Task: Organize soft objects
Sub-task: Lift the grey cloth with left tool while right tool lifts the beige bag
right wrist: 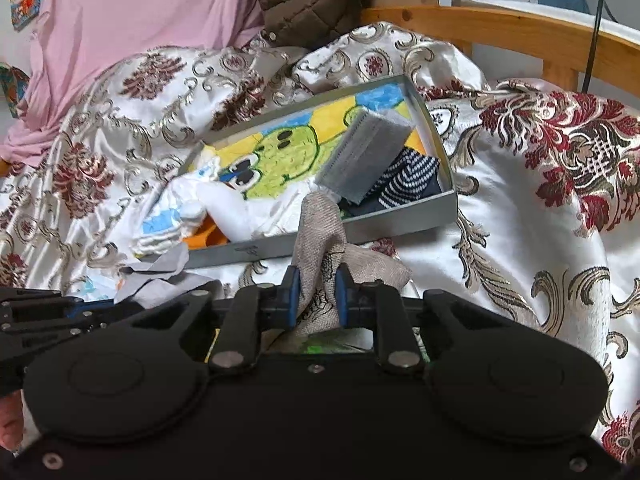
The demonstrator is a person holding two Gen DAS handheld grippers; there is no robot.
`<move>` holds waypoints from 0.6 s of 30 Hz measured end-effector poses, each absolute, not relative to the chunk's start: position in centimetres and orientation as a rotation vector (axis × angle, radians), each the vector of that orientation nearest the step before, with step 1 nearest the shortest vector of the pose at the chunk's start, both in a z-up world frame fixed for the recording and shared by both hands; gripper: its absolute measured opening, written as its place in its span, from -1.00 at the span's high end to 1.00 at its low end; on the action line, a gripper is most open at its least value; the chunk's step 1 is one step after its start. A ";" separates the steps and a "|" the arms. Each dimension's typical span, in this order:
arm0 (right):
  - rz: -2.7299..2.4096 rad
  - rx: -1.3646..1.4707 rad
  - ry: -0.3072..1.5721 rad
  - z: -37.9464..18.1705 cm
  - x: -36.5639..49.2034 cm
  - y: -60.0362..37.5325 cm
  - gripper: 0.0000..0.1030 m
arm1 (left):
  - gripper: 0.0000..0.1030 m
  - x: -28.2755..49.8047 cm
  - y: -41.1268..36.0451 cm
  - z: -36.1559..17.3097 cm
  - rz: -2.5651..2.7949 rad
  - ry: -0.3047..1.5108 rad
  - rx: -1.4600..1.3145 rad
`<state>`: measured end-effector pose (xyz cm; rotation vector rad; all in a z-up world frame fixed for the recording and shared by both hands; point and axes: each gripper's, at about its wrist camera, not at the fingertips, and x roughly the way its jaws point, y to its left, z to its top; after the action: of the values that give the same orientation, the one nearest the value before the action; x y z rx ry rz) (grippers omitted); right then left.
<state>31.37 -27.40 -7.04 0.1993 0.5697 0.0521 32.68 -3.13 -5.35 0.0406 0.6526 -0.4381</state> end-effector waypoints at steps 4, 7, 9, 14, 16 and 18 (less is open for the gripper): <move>0.064 0.227 0.518 -5.6 30.3 -28.0 0.79 | 0.98 31.5 -3.1 -3.5 -0.449 0.623 0.023; 0.067 0.248 0.476 -4.4 29.3 -28.7 0.79 | 0.98 30.5 -3.3 -2.3 -0.453 0.607 0.016; 0.067 0.259 0.457 -3.8 28.7 -29.3 0.79 | 0.98 29.9 -3.3 -1.8 -0.451 0.603 0.013; 0.056 0.279 0.433 -2.7 27.1 -30.7 0.79 | 0.98 28.9 -3.8 -2.0 -0.453 0.634 0.030; 0.051 0.283 0.430 -2.5 26.7 -31.2 0.79 | 0.98 28.7 -4.2 -2.6 -0.455 0.656 0.058; 0.053 0.286 0.430 -2.4 26.3 -31.5 0.79 | 0.98 28.8 -4.5 -3.5 -0.451 0.684 0.085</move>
<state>26.26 -31.48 -2.41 0.2862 0.4304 0.0531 28.80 -4.52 -3.48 0.0849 0.6840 -0.4511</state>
